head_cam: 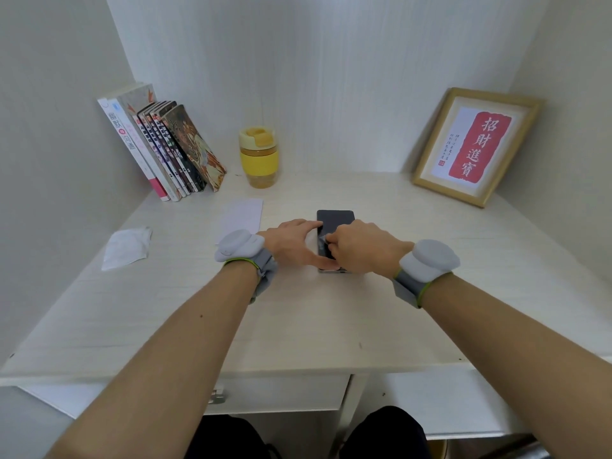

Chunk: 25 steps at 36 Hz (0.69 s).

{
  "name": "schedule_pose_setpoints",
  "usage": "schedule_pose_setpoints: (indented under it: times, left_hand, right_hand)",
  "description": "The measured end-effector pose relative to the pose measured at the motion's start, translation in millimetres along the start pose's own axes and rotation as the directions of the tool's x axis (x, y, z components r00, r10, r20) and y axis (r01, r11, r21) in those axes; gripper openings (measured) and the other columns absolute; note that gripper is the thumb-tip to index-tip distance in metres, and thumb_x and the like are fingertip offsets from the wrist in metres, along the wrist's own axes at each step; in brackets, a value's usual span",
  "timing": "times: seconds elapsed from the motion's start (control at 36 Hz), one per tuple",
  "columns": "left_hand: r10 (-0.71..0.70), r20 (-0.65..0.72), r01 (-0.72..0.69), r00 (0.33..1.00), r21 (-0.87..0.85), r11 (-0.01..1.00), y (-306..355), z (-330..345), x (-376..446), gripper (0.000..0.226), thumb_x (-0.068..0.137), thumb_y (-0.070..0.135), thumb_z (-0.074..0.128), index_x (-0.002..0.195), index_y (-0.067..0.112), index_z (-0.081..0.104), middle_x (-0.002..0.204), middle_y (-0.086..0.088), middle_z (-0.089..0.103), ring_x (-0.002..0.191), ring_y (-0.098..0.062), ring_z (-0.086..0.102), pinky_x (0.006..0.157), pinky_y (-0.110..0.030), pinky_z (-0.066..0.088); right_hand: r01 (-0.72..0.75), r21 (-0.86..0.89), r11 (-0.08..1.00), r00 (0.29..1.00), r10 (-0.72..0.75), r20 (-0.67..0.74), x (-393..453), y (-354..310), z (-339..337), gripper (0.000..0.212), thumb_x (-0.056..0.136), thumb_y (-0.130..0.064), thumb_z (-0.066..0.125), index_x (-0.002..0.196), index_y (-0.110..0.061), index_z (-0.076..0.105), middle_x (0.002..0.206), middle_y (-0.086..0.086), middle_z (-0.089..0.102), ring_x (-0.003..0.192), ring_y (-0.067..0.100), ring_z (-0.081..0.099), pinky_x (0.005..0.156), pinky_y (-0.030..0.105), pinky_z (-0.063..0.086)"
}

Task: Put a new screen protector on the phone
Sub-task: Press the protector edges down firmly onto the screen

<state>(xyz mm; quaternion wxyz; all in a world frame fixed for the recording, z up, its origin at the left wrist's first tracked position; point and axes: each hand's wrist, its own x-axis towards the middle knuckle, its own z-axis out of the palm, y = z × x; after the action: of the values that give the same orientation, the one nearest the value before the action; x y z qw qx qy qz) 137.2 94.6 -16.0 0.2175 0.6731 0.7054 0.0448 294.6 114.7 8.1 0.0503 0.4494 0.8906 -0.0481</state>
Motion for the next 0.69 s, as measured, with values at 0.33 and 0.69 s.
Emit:
schedule_pose_setpoints:
  times: [0.33, 0.69]
  left_hand:
    - [0.006, -0.005, -0.006, 1.000, -0.002, 1.000, 1, -1, -2, 0.107, 0.067, 0.067, 0.070, 0.151, 0.033, 0.013, 0.157, 0.007, 0.018, 0.145, -0.018, 0.016, 0.118, -0.042, 0.019]
    - [0.006, -0.016, -0.006, 1.000, 0.011, 1.000, 1, 0, -2, 0.107, 0.067, 0.068, 0.070, 0.151, 0.034, 0.013, 0.157, 0.007, 0.018, 0.145, -0.019, 0.017, 0.117, -0.041, 0.020]
  right_hand:
    - [0.029, -0.035, 0.999, 1.000, -0.029, -0.007, 1, -2, 4, 0.016, 0.095, -0.026, 0.042, 0.091, -0.019, 0.056, 0.086, 0.003, 0.052, 0.075, 0.026, 0.051, 0.062, 0.033, 0.039]
    - [-0.016, 0.025, 1.000, 1.000, 0.016, 0.003, 3, 0, 7, 0.013, 0.095, -0.025, 0.041, 0.093, -0.020, 0.052, 0.089, 0.006, 0.051, 0.078, 0.028, 0.051, 0.065, 0.034, 0.041]
